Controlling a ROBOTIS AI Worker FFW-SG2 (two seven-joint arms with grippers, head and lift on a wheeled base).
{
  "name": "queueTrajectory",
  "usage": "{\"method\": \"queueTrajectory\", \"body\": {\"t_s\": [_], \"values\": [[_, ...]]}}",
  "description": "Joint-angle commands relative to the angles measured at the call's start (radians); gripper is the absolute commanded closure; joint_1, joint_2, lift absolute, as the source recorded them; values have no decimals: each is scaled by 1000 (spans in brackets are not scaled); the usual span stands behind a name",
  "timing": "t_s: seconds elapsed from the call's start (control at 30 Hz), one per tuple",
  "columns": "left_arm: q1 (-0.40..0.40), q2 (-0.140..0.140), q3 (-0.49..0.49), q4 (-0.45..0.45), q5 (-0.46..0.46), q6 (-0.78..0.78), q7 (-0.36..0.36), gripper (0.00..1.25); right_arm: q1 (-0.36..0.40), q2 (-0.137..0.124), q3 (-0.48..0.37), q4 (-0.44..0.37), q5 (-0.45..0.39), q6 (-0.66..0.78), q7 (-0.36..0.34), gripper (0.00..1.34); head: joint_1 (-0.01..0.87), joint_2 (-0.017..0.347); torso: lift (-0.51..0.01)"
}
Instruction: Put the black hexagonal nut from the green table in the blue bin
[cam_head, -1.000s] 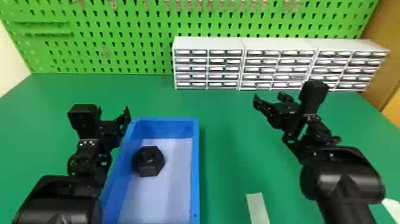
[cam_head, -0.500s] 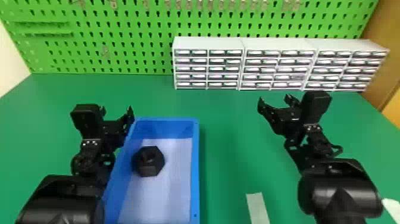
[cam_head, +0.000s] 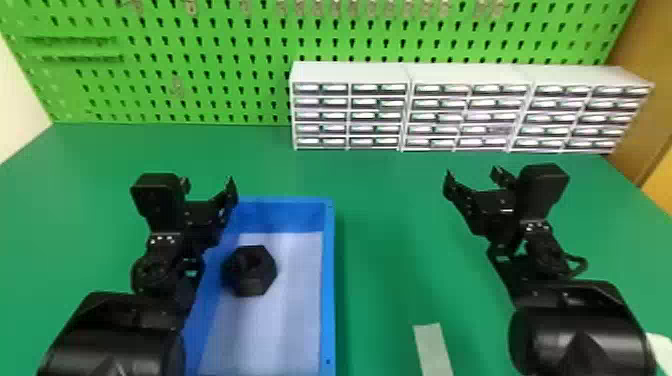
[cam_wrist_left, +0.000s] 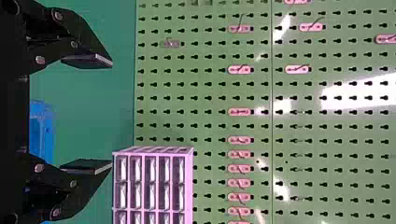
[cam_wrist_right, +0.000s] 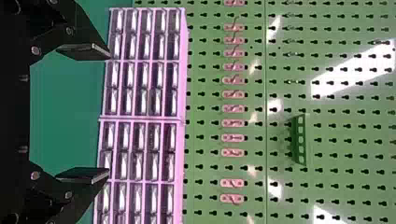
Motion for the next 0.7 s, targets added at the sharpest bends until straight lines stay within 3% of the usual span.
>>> {"method": "queueTrajectory", "body": {"t_s": [0.0, 0.67], "values": [[-1, 0, -9, -2, -1, 0, 0, 486, 3, -1, 1, -2, 5, -13, -4, 389, 686, 51, -96], [8, 0, 28, -49, -30, 66, -40, 486, 15, -5, -10, -2, 3, -15, -21, 391, 686, 51, -96]]}}
